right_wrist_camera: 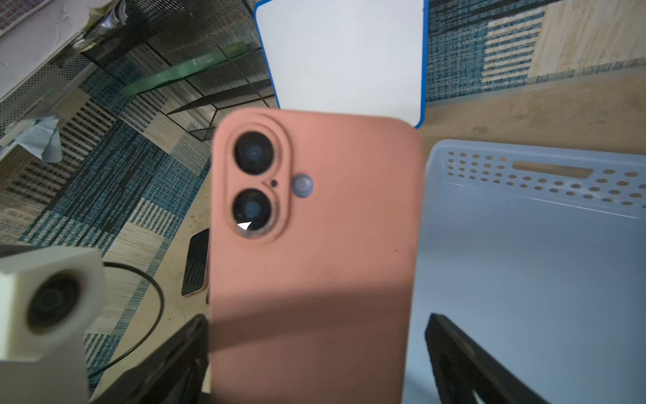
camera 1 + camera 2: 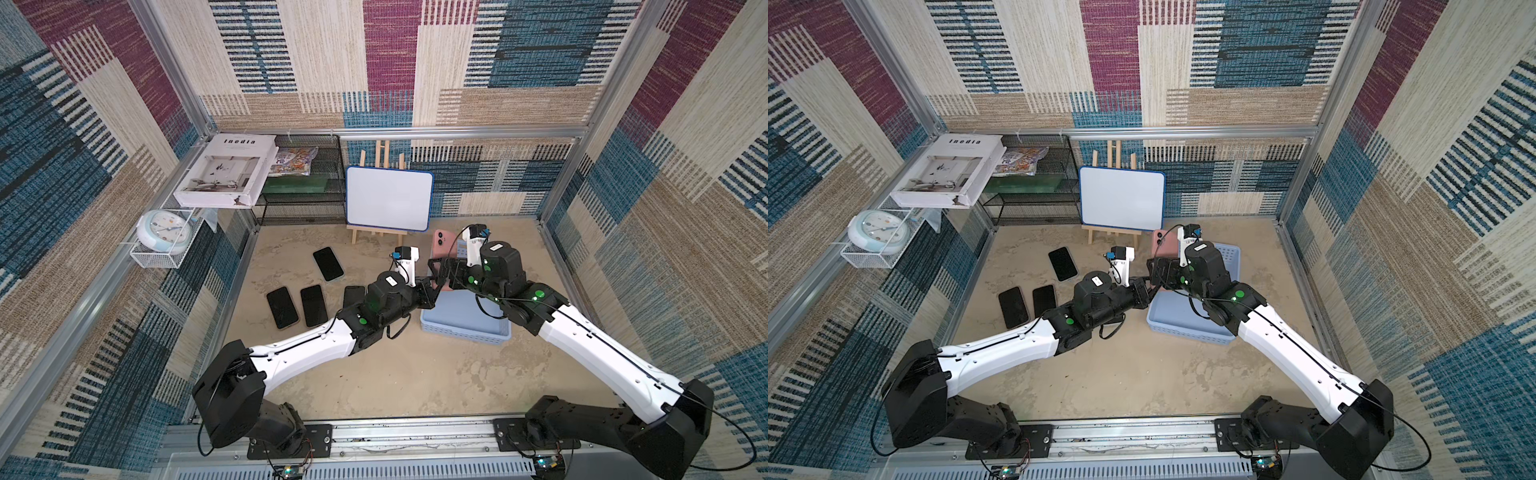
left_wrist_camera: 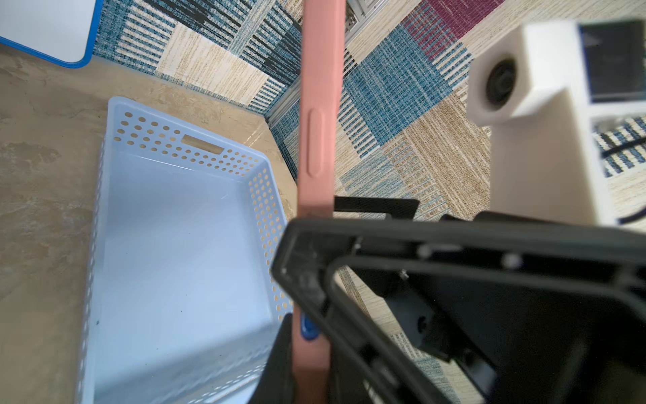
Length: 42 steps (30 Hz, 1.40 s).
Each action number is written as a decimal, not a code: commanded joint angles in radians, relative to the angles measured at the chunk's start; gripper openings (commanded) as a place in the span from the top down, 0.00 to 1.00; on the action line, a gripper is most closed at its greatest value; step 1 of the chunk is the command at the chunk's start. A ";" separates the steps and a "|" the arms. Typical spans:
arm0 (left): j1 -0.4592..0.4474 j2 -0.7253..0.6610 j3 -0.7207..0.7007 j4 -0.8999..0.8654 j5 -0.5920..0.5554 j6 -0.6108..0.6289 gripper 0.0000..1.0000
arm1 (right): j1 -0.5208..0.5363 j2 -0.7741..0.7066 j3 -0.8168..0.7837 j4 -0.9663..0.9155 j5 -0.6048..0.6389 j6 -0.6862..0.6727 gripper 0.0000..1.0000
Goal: Take the phone out of the storage box
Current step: Pick up the phone from the storage box, then place the phone at the center of the board.
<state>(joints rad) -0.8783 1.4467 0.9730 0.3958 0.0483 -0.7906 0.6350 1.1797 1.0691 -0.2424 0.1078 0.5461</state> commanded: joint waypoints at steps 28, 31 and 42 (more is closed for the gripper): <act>0.389 0.067 0.284 -1.023 -0.716 0.588 1.00 | -0.196 0.242 -0.151 0.115 -0.071 -0.233 0.01; 0.424 0.140 0.308 -1.025 -0.777 0.657 1.00 | -0.196 0.270 -0.153 0.101 -0.065 -0.248 0.01; 0.571 0.350 0.354 -0.893 -0.868 0.883 1.00 | -0.247 0.240 -0.201 0.130 -0.135 -0.227 0.01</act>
<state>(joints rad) -0.3218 1.7676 1.3117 -0.5682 -0.7506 -0.0029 0.3946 1.4315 0.8722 -0.1394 0.0006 0.3138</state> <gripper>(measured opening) 0.146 0.993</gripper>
